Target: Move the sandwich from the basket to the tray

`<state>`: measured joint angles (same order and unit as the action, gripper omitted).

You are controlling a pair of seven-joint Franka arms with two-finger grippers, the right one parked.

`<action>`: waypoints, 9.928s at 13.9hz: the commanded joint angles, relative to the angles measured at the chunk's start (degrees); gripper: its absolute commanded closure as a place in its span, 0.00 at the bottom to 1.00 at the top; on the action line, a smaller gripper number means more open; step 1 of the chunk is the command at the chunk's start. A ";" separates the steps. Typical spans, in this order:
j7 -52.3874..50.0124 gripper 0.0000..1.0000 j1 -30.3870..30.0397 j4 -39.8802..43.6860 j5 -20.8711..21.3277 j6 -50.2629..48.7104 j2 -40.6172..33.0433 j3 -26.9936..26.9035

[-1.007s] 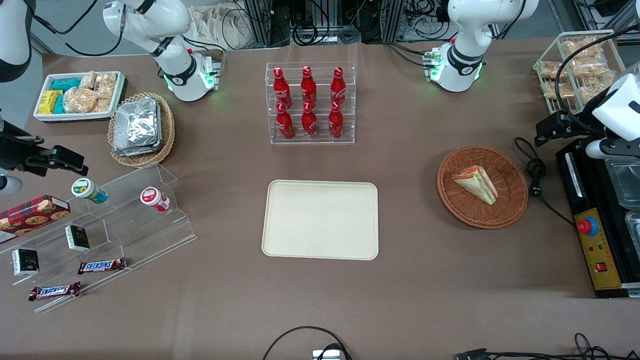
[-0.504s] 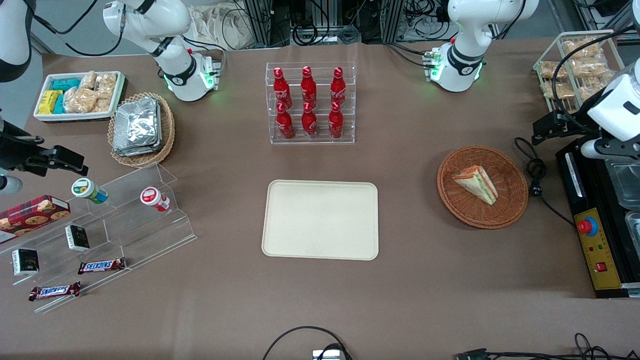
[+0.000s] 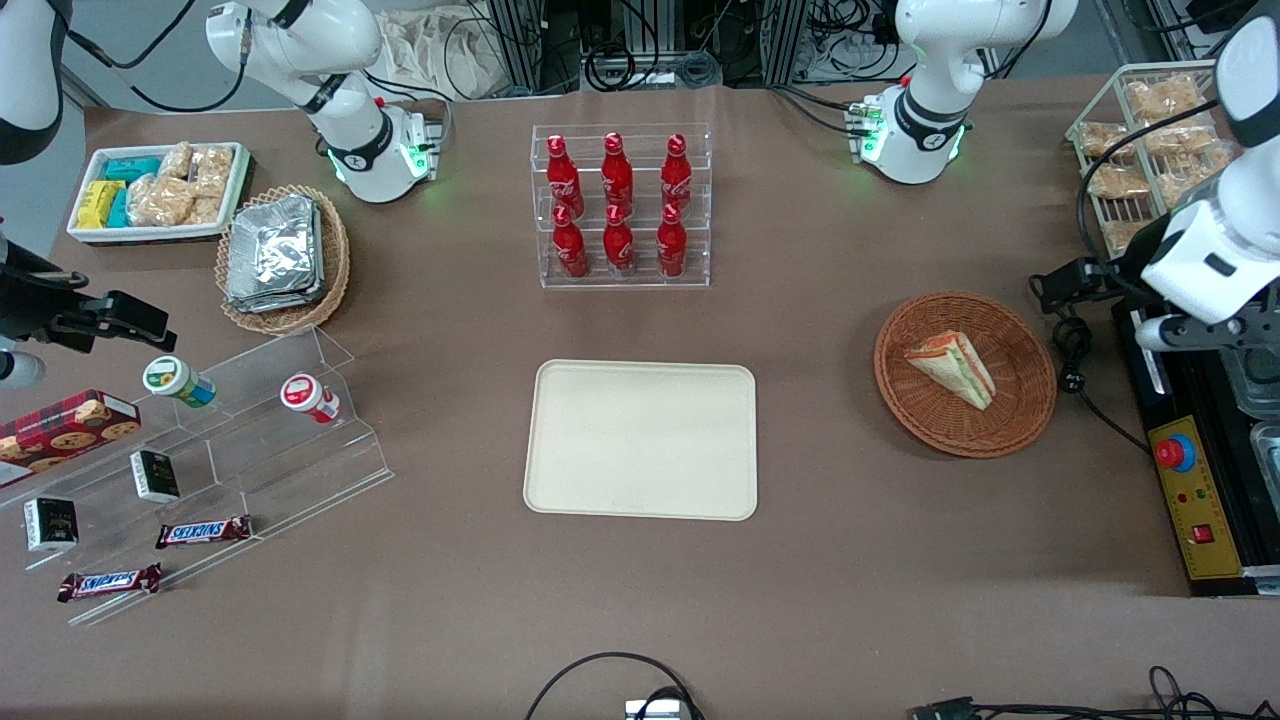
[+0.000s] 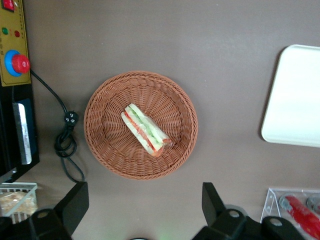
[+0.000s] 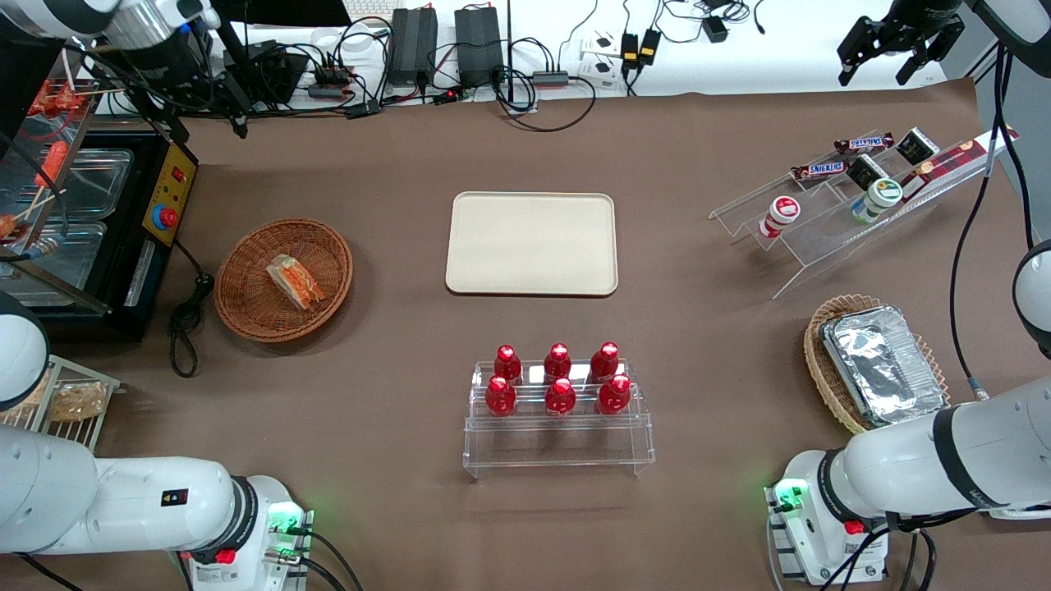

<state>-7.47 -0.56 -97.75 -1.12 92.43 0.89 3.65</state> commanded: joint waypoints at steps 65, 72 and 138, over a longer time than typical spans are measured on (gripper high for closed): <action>-4.04 0.74 3.11 -15.37 9.38 25.08 5.68 15.84; -13.26 0.72 8.90 -8.34 10.35 26.92 13.59 20.52; -5.56 0.00 -1.02 7.15 8.59 0.21 6.78 9.10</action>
<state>-17.25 -1.67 -83.65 8.95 92.38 15.24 15.34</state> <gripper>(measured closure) 0.000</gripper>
